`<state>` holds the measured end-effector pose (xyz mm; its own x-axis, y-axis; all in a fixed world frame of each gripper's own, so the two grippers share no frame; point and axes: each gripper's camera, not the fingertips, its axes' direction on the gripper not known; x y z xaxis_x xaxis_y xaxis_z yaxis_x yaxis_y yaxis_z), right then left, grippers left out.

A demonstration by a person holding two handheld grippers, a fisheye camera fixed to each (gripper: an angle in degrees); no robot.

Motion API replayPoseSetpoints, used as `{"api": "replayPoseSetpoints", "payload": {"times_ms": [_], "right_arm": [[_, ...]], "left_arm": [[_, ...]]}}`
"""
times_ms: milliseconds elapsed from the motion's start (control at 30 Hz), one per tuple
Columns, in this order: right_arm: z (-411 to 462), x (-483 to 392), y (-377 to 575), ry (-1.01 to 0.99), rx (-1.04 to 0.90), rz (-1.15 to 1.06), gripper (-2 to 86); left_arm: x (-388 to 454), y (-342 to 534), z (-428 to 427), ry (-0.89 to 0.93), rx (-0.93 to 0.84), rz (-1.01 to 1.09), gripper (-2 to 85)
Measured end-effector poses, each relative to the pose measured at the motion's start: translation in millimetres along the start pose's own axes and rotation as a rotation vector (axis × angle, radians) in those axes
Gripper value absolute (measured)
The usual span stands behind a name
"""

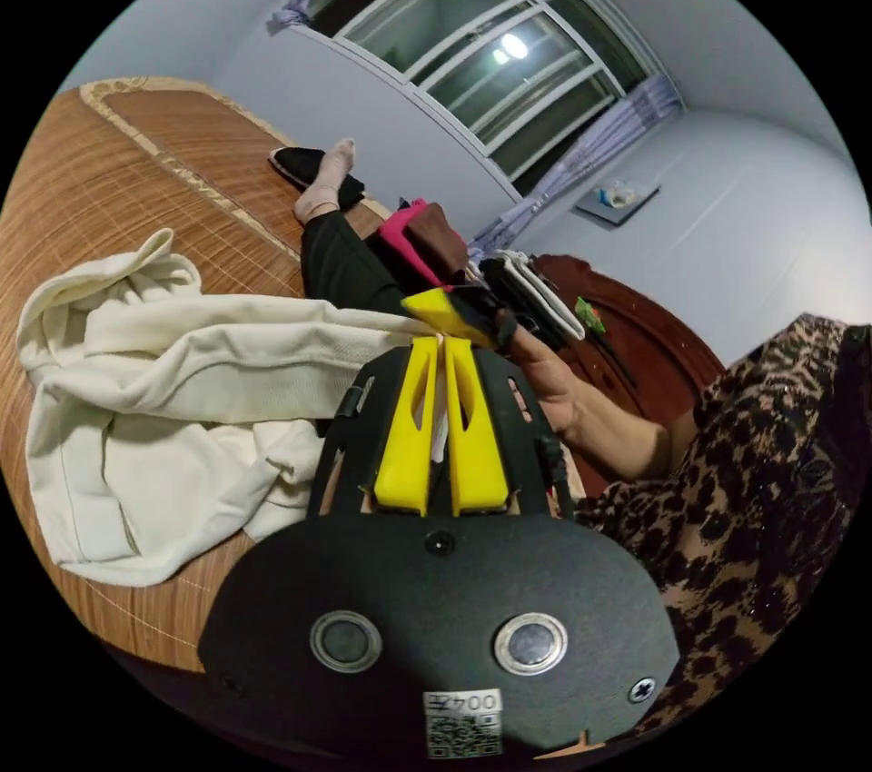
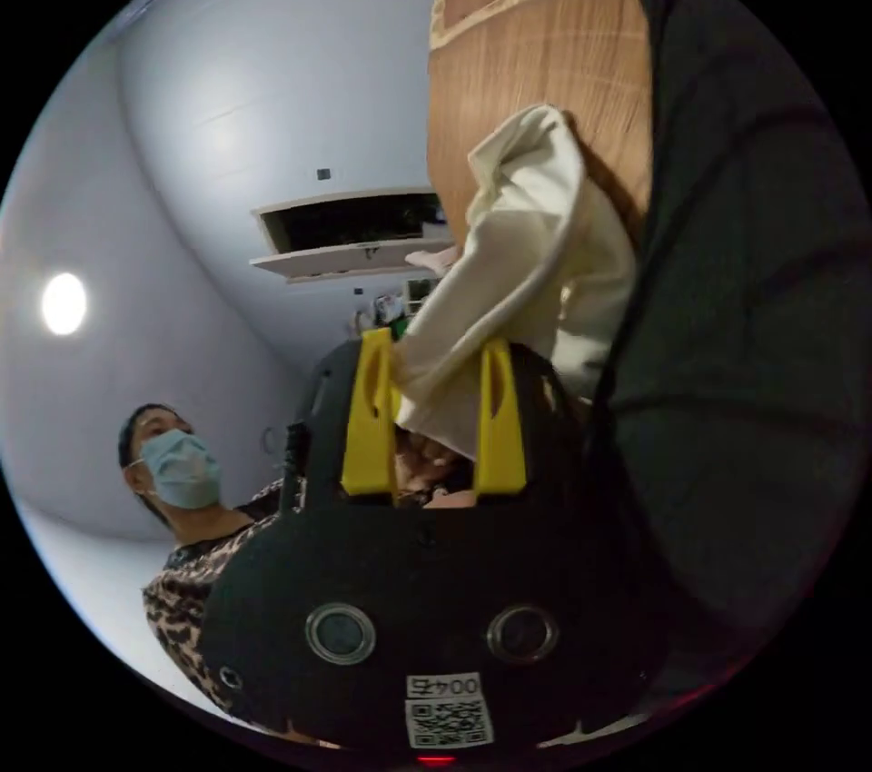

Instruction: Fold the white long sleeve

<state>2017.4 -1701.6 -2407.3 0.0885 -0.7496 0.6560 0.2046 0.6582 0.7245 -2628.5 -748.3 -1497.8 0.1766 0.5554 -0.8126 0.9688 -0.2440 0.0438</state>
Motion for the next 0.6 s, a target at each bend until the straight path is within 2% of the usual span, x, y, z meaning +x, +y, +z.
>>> {"api": "replayPoseSetpoints", "payload": {"times_ms": [33,100,167,200,233,333,500,600], "right_arm": [[-3,-2,0,-0.059,-0.007,-0.028,7.3],[-19,-21,2,-0.058,0.048,-0.123,3.8],[-46,-49,9,-0.057,0.133,-0.262,3.5],[-66,-67,13,-0.085,0.178,-0.346,3.4],[-87,-83,19,-0.11,0.217,-0.412,3.3],[-137,-115,34,-0.137,0.305,-0.519,3.3],[-196,-139,63,-0.113,0.421,-0.596,3.4],[-218,-139,77,-0.147,0.466,-0.592,3.5]], "left_arm": [[5,2,0,0.002,-0.023,0.032,3.0],[12,7,-12,0.029,0.001,0.106,3.7],[11,16,-33,-0.073,0.02,0.134,4.7],[5,27,-47,-0.19,0.038,0.132,6.2],[-6,39,-61,-0.324,0.045,0.104,8.4],[-44,62,-89,-0.502,0.033,-0.06,14.4],[-81,69,-88,-0.541,-0.012,-0.194,19.2],[-101,58,-70,-0.476,-0.07,-0.216,20.5]]}}
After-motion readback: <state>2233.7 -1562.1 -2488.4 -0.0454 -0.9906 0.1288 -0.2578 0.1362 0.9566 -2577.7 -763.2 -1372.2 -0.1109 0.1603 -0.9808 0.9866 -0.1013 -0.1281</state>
